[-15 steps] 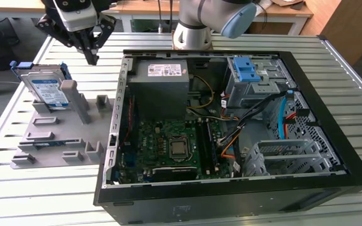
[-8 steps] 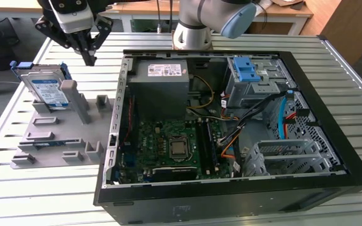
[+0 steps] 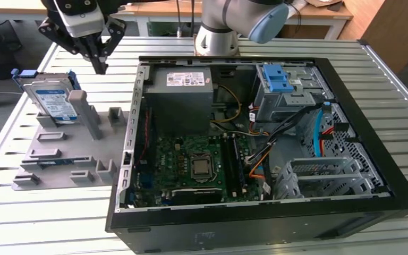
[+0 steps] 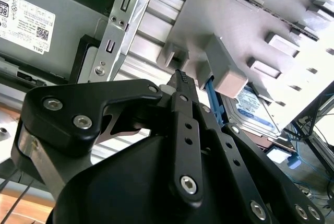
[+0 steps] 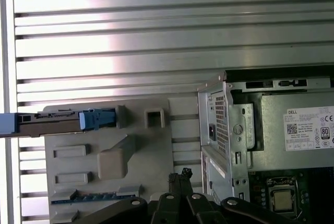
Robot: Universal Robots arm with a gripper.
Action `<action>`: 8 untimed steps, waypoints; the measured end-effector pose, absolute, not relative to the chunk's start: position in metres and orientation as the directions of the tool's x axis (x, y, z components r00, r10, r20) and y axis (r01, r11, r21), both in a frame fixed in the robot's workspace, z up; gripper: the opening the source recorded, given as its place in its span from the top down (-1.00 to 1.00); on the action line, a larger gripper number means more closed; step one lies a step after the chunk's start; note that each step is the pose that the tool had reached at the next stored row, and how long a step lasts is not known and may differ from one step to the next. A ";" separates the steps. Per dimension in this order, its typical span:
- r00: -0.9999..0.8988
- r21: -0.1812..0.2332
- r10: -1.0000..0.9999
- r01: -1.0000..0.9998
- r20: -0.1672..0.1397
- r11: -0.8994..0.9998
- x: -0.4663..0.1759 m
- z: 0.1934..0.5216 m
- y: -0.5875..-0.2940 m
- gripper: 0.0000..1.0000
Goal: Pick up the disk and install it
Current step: 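Reach for the disk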
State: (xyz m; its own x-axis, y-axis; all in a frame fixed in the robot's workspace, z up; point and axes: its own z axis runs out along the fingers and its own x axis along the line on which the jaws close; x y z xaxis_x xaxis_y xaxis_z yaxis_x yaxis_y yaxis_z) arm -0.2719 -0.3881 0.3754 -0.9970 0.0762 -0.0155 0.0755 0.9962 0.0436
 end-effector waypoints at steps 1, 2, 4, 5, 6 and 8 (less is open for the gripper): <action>-0.997 0.044 0.076 0.075 -0.015 0.996 -0.273 0.375 -0.387 0.79; -0.997 0.044 0.076 0.076 -0.015 0.996 -0.273 0.375 -0.386 0.79; -0.997 0.043 0.076 0.076 -0.013 0.996 -0.275 0.374 -0.383 0.79; -0.997 0.044 0.076 0.076 -0.013 0.996 -0.276 0.374 -0.383 0.79; -0.997 0.043 0.077 0.076 -0.012 0.996 -0.278 0.374 -0.382 0.79; -0.997 0.043 0.076 0.076 -0.012 0.996 -0.282 0.373 -0.381 0.79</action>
State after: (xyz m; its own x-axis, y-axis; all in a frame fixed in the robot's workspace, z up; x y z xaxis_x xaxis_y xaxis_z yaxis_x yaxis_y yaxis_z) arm -0.2820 -0.3812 0.3735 -0.9970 0.0764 -0.0121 0.0758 0.9962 0.0434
